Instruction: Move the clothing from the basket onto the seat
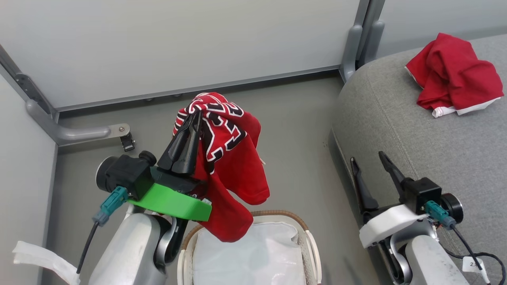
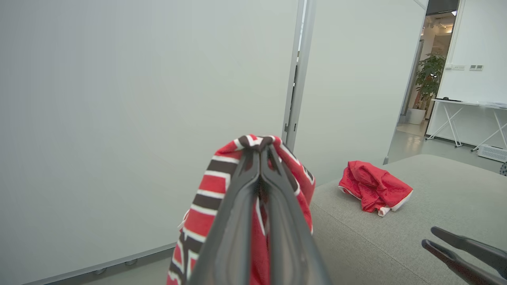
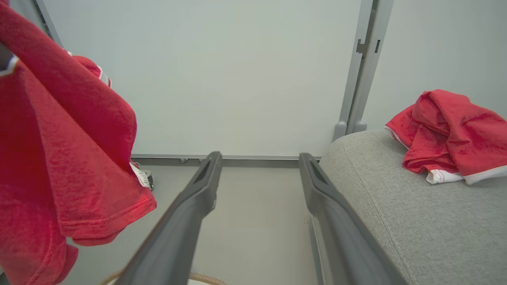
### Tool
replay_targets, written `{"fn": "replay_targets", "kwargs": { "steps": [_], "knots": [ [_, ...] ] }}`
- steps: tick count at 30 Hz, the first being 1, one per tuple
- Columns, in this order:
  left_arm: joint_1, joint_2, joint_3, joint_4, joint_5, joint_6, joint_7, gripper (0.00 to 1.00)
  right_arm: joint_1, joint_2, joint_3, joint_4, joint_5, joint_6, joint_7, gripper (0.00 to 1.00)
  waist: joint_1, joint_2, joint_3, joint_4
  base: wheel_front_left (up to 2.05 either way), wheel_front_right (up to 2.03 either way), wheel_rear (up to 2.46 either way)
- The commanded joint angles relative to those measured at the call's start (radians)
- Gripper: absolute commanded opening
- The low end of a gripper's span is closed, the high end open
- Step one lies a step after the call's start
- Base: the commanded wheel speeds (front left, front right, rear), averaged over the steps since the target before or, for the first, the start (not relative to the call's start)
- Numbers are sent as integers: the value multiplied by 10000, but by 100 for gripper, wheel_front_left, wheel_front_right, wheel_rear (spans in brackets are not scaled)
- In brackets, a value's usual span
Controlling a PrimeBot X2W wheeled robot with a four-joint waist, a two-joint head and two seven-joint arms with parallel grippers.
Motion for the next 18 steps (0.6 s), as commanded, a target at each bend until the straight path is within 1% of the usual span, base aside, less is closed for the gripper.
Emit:
{"fn": "replay_targets", "kwargs": {
  "steps": [1, 3, 8, 12, 15, 18],
  "knots": [
    [-184, 2, 23, -140, 124, -4, -5, 0, 101, -24, 194, -18, -8, -14, -47, 100, 1, 0, -147, 28, 0, 0, 0],
    [-178, -29, 9, -277, 197, -4, -5, 0, 40, -24, 706, -174, -79, -14, -47, 100, 1, 0, -191, 44, 0, 0, 0],
    [-71, -195, -152, -525, 249, -4, -5, 0, -571, -30, 2899, -768, 182, -14, -47, 100, 1, 0, -196, 172, 0, 0, 0],
    [2, -290, -419, -585, 184, -4, -5, 0, -1388, -44, 4205, -1152, 291, -14, -47, 100, 1, 0, -155, 316, 0, 0, 0],
    [6, -348, -653, -556, 79, -4, -5, 0, -2034, -39, 4773, -1127, 21, -14, -46, 100, 1, 0, -124, 445, 0, 0, 0],
    [-36, -419, -849, -532, -5, -4, -5, 0, -2456, -38, 4969, -793, -253, -14, -46, 100, 1, 0, -103, 598, 0, 0, 0]
  ]
}}
